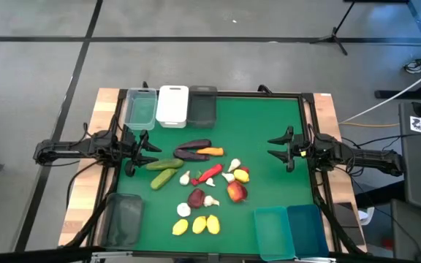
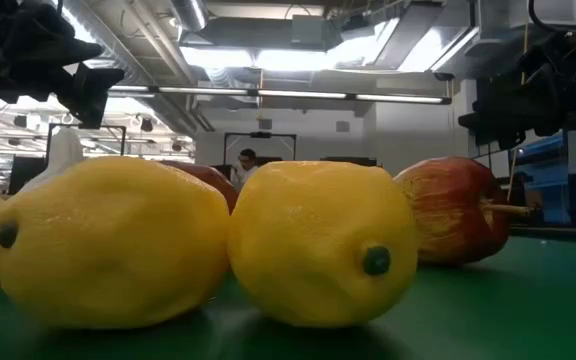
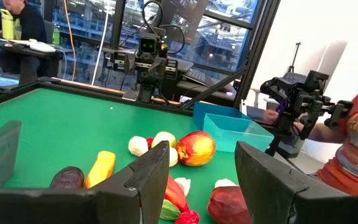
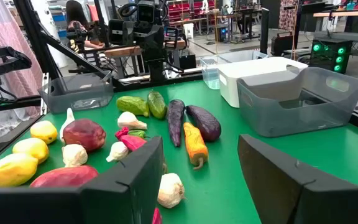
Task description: Sort produce into baskets
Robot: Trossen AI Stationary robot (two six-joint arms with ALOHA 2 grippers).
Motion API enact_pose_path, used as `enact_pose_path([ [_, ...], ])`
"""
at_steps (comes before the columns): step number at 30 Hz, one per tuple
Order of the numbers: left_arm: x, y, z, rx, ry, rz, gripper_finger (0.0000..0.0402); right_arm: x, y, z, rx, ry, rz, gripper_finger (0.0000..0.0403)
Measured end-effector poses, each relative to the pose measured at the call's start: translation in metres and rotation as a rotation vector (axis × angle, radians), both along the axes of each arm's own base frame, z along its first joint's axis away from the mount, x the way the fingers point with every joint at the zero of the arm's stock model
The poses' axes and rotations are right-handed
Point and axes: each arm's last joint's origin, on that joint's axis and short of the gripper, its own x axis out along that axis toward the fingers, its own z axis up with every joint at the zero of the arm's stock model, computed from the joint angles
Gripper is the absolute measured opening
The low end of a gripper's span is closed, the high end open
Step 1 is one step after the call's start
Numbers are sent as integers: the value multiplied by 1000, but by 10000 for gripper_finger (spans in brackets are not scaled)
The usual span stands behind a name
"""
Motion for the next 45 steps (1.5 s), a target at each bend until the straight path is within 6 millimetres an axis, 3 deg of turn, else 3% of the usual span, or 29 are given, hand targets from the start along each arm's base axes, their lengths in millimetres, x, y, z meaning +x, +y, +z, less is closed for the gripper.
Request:
enact_pose_path([
  [17,0,0,0,78,-10,4,178,0,0,0,0,0,0,209],
  [29,0,0,0,-139,14,-4,178,0,0,0,0,0,0,209],
  [45,0,2,3,-15,-27,75,178,-1,-3,15,-14,-154,-108,209],
])
